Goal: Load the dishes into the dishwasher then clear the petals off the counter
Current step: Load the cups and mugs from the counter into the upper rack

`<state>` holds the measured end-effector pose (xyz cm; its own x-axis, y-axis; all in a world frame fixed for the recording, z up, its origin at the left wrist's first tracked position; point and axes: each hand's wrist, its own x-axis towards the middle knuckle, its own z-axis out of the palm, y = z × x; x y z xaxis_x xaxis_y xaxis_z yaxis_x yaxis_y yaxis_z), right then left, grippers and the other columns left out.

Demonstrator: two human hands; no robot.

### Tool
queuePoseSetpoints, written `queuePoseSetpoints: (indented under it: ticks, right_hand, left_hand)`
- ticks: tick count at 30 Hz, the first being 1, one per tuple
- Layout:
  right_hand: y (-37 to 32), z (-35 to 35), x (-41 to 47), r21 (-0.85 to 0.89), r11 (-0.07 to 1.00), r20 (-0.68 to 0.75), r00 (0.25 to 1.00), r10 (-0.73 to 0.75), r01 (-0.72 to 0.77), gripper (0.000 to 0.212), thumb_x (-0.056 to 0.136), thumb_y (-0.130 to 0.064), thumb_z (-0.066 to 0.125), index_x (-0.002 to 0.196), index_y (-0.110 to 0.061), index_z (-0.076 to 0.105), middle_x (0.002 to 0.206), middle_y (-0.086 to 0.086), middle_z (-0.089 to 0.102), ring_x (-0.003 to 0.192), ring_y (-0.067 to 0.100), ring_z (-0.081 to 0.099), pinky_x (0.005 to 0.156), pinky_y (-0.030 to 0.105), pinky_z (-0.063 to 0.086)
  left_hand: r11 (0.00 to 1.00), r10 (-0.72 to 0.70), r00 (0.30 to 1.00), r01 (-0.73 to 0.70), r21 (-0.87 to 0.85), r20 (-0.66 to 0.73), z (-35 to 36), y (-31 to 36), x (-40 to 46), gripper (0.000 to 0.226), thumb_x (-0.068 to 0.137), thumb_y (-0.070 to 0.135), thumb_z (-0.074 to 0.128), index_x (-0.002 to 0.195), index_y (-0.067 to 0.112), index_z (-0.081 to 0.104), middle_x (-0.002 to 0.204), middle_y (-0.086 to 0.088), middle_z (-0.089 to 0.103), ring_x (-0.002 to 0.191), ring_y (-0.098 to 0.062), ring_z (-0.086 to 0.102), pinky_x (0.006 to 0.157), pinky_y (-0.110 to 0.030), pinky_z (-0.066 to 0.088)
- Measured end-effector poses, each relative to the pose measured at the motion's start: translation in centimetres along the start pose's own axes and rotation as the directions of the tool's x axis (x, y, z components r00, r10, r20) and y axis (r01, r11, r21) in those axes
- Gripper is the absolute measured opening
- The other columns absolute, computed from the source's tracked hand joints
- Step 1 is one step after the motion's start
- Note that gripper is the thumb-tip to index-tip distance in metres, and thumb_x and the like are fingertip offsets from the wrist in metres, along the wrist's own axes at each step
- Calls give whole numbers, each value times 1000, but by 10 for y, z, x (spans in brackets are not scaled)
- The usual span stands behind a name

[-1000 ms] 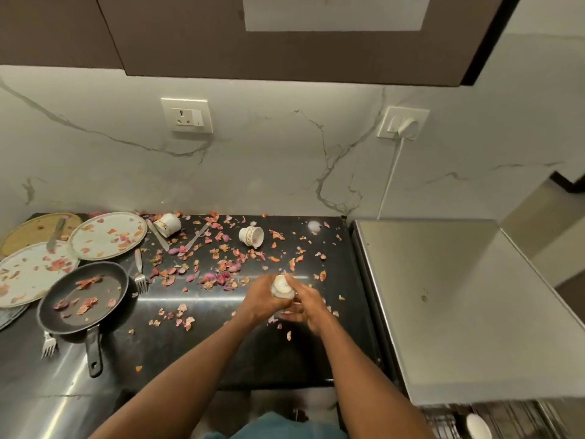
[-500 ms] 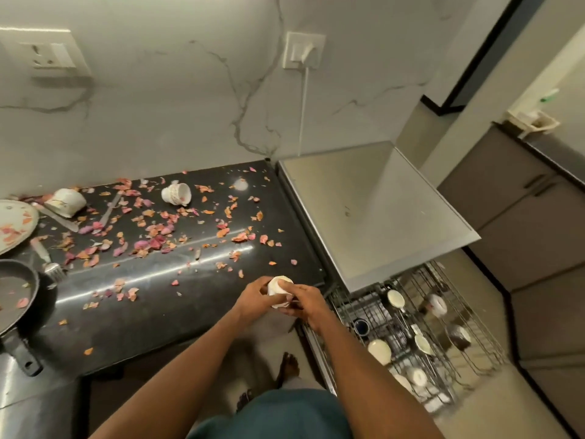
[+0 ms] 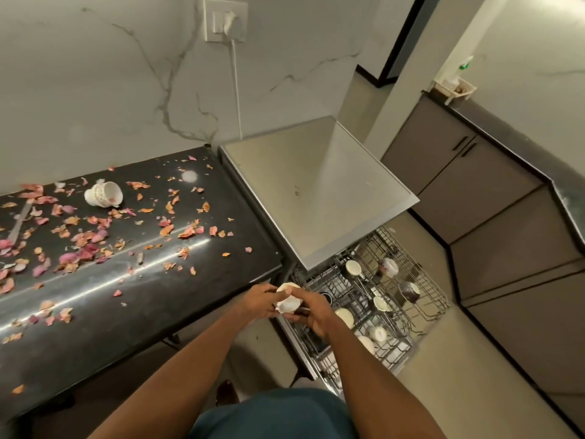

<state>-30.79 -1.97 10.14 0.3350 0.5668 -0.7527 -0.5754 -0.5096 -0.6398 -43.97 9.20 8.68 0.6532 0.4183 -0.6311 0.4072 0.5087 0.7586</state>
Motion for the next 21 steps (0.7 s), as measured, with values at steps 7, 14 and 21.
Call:
queuePoseSetpoints:
  ticks: [7, 14, 21]
  right_hand:
    - [-3, -67, 2, 63, 998, -64, 998, 16, -12, 32, 93, -23, 75, 118, -4, 73, 106, 17, 77, 96, 30, 74, 83, 43, 64]
    - [-3, -152, 8, 84, 995, -9, 999, 45, -44, 44, 88, -29, 80, 123, -4, 71, 116, 19, 74, 100, 30, 68, 88, 40, 57]
    - [0, -213, 24, 198, 980, -55, 997, 47, -36, 39, 87, -26, 81, 118, -4, 72, 116, 20, 75, 102, 30, 69, 99, 43, 57]
  left_hand:
    - [994, -60, 995, 53, 96, 74, 54, -1, 43, 59, 75, 50, 85, 116, 10, 69, 108, -15, 75, 91, -25, 74, 76, -34, 59]
    - [964, -114, 987, 81, 252, 116, 117, 13, 88, 33, 84, 27, 82, 114, 19, 72, 109, -7, 75, 99, -24, 72, 73, -33, 59]
    - [961, -126, 991, 111, 252, 44, 172, 3, 132, 83, 54, 50, 96, 121, 11, 66, 113, -10, 73, 102, -24, 73, 86, -43, 62]
